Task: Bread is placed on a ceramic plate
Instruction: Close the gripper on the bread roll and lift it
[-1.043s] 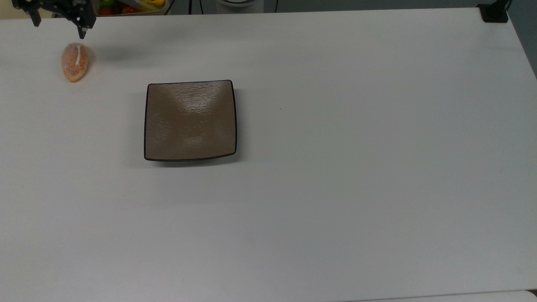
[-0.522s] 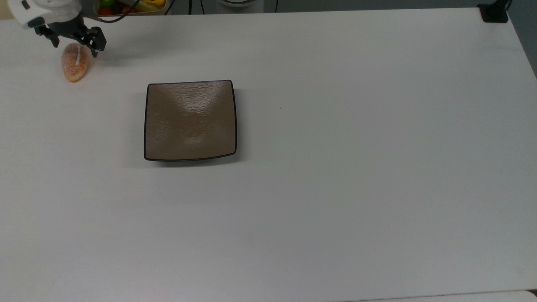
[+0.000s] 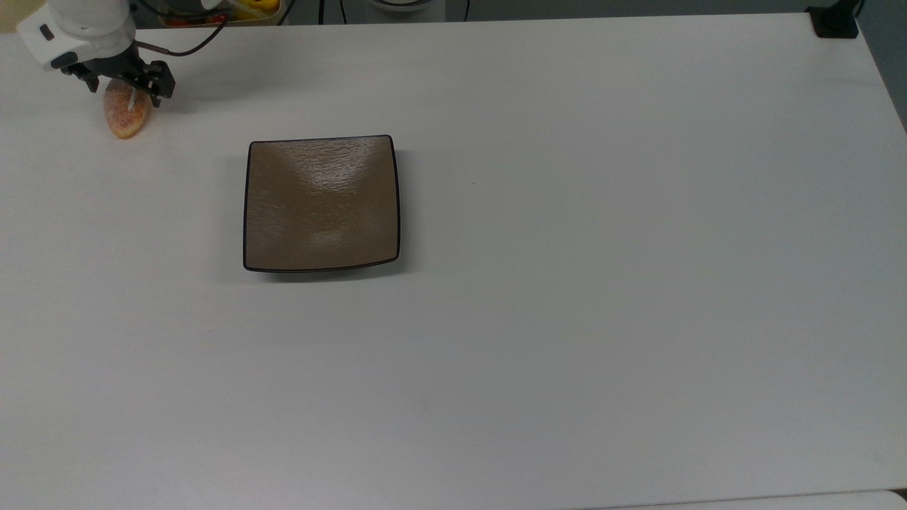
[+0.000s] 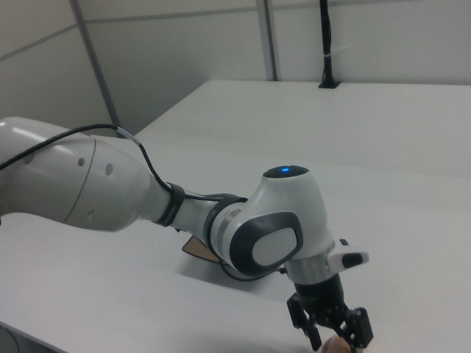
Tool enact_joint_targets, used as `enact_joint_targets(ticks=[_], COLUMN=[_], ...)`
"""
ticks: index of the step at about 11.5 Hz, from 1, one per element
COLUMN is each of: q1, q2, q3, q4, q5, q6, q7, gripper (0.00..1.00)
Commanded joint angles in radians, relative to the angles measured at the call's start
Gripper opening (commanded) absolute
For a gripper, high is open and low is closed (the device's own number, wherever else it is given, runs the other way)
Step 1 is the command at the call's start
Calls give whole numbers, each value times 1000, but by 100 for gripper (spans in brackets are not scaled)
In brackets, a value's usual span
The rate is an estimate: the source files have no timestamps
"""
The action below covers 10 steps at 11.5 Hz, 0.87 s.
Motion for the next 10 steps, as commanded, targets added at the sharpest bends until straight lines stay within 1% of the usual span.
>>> enact_joint_targets(ticks=[1, 2, 3, 5, 6, 7, 10], q1=[-5, -5, -3, 0, 3, 7, 35], q2=[8, 8, 8, -11, -33, -49, -61], q3=[-2, -2, -2, -2, 0, 1, 23], q4=[-3, -3, -1, 11, 29, 45, 180], q5=[-14, -14, -14, 5, 32, 104, 340], q6=[31, 42, 45, 36, 29, 10, -94], q7=[-16, -16, -16, -2, 8, 21, 76], gripper=[42, 34, 31, 31, 31, 31, 31])
